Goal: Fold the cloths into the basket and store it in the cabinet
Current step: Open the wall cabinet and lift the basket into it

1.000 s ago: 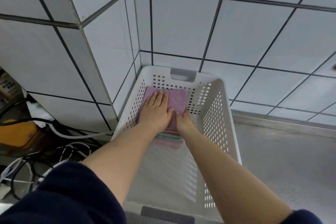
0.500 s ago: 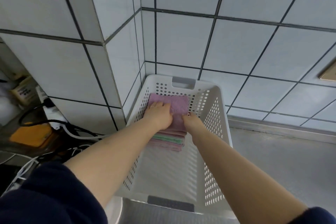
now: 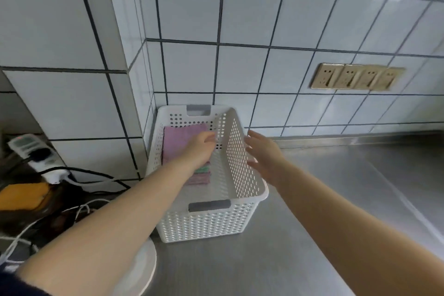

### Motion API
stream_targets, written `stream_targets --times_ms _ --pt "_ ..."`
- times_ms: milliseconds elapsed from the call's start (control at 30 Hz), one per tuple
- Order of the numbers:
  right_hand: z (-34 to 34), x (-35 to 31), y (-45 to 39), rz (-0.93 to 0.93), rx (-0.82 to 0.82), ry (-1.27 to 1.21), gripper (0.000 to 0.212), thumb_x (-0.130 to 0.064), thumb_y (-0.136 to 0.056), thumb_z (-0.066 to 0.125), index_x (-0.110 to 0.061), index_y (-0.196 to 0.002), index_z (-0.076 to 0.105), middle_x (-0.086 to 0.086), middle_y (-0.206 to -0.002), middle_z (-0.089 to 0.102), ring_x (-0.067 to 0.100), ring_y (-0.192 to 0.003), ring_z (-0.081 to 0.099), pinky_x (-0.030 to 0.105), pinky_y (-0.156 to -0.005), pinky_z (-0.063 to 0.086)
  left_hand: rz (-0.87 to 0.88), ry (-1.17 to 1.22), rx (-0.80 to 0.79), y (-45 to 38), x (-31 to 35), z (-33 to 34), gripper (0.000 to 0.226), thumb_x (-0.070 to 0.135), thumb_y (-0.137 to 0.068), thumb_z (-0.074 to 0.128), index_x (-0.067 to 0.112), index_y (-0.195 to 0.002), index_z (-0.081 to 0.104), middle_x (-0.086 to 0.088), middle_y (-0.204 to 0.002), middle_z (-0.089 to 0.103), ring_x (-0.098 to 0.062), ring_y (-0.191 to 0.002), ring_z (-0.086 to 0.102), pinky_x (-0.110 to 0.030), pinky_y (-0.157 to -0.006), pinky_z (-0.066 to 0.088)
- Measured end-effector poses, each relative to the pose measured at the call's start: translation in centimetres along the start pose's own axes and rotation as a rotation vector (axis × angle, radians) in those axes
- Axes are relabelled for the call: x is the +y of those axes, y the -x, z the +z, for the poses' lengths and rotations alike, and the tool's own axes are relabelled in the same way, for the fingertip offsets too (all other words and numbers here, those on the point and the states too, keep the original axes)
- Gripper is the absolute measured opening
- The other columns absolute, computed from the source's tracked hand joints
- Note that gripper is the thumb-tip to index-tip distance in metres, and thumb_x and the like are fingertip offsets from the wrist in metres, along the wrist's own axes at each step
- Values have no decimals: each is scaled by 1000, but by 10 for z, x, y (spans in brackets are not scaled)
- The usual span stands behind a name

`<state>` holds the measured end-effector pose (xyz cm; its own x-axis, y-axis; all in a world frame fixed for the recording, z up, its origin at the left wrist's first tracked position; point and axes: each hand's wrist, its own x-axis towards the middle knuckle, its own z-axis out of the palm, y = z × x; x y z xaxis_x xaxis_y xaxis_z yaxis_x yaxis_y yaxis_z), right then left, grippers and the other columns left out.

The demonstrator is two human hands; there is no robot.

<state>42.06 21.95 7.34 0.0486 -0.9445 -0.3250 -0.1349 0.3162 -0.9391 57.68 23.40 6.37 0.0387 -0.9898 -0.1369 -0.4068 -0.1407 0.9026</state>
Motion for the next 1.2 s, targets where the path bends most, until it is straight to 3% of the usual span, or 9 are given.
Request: stream_targets --times_ms 100,200,300,400,533,733,933,1100,1200 --pt "-28 5 23 -12 83 -134 42 -20 -94 51 -22 -136 46 -3 -118 58 15 -112 53 37 -98 43 73 69 -33 15 14 22 36 26 -98 44 22 -134 48 5 -128 52 -14 -116 49 -30 -95 39" --pt "-61 15 52 -53 195 -133 40 -23 -93 53 -25 -133 50 -3 -119 59 13 -113 53 34 -95 42 143 119 -86 28 30 49 27 30 -95 50 29 -121 56 5 -122 58 -14 -112 55 -36 -97 43" --pt "-91 27 81 -65 284 -140 38 -24 -93 54 -25 -131 52 -1 -117 60 14 -112 55 36 -99 41 191 173 -149 42 50 76 20 26 -93 54 31 -112 58 3 -117 63 -13 -109 58 -31 -90 45" --pt "-125 45 120 -73 387 -198 39 -21 -94 54 -23 -132 51 -4 -114 59 12 -107 54 38 -104 39 206 211 -259 64 69 113 22 21 -93 55 23 -115 58 1 -110 63 -11 -97 57 -21 -72 42" --pt "-156 78 178 -48 527 -258 39 -19 -95 52 -21 -133 49 -2 -122 57 14 -113 53 36 -101 38 247 199 -419 106 82 160 25 15 -94 54 14 -119 56 1 -102 59 -11 -95 54 -14 -65 41" --pt "-178 124 274 -7 662 -288 41 -21 -96 51 -20 -137 45 0 -131 53 16 -122 49 35 -102 38 261 198 -659 178 75 213 13 20 -95 52 27 -105 55 1 -104 63 -12 -100 58 -29 -80 42" --pt "-175 151 356 -9 822 -303 42 -22 -96 52 -22 -137 45 -1 -134 53 16 -123 48 38 -107 36 226 226 -831 235 61 243 15 16 -95 52 22 -108 57 -4 -112 63 -12 -97 59 -25 -74 42" --pt "-153 168 431 7 1047 -317 42 -26 -95 53 -26 -136 46 -5 -134 52 13 -124 48 39 -108 38 279 214 -1057 278 59 250 11 23 -95 53 29 -103 57 0 -114 63 -11 -102 60 -31 -87 47" --pt "-132 176 468 31 1152 -332 43 -28 -95 53 -27 -137 44 -6 -136 50 12 -123 47 36 -104 39 356 168 -1177 301 60 249 18 28 -95 53 28 -112 56 3 -117 63 -11 -109 59 -34 -93 48"
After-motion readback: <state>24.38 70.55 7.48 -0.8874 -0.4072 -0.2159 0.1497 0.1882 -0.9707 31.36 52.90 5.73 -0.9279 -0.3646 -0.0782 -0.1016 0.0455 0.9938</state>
